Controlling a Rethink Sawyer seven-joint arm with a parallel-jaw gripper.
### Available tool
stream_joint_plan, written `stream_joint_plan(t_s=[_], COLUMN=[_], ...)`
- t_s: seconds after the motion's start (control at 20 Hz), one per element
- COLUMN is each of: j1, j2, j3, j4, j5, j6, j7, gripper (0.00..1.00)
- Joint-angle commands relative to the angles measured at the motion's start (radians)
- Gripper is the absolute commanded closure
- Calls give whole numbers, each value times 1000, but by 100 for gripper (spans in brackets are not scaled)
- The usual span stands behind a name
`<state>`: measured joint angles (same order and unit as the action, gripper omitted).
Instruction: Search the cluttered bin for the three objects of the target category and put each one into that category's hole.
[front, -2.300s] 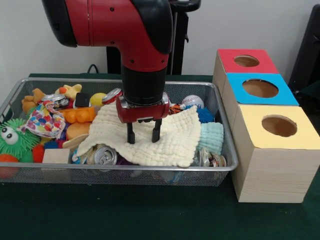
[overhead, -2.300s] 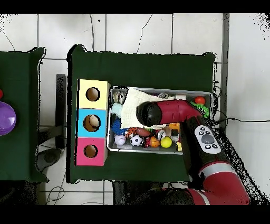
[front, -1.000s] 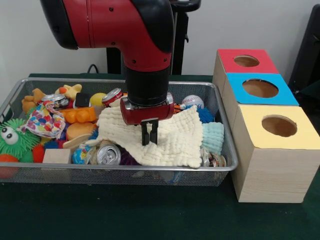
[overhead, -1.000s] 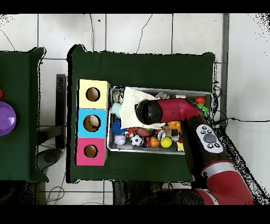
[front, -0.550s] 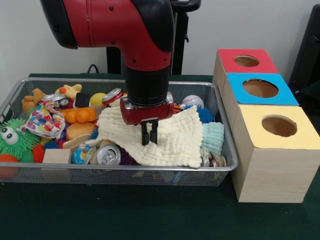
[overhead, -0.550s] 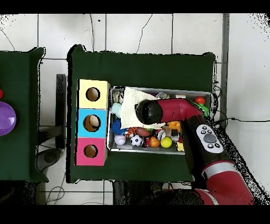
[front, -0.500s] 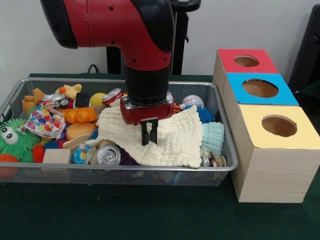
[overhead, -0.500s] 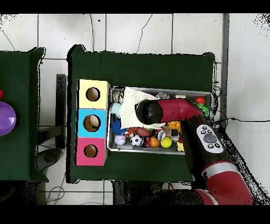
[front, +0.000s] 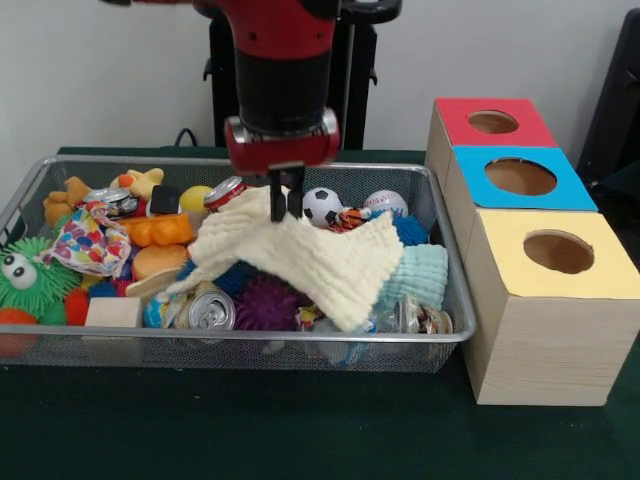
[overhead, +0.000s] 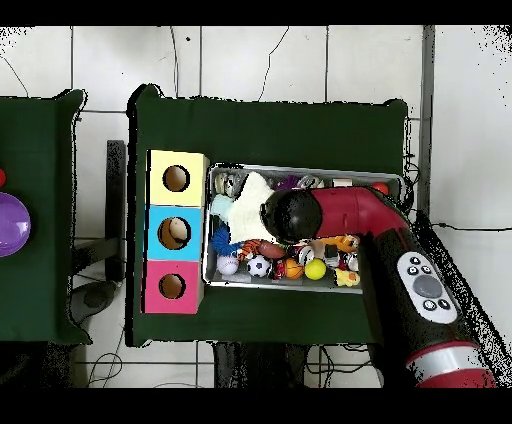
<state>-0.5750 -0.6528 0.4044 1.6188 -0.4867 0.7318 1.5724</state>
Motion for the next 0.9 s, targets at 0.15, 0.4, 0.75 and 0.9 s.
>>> stream_joint_plan(t_s=[0.15,0.4,0.75,0.9], j1=[-109,-167,-212,-237], j2=[-225,-257,-264,-251], j3=[157,204,236,242], j4=[140,160,129,106], j5=[64,43,-2,-31], j6=[298,346,405,421], j7=[-353,-401,-436,-477], gripper=[100,100,100,100])
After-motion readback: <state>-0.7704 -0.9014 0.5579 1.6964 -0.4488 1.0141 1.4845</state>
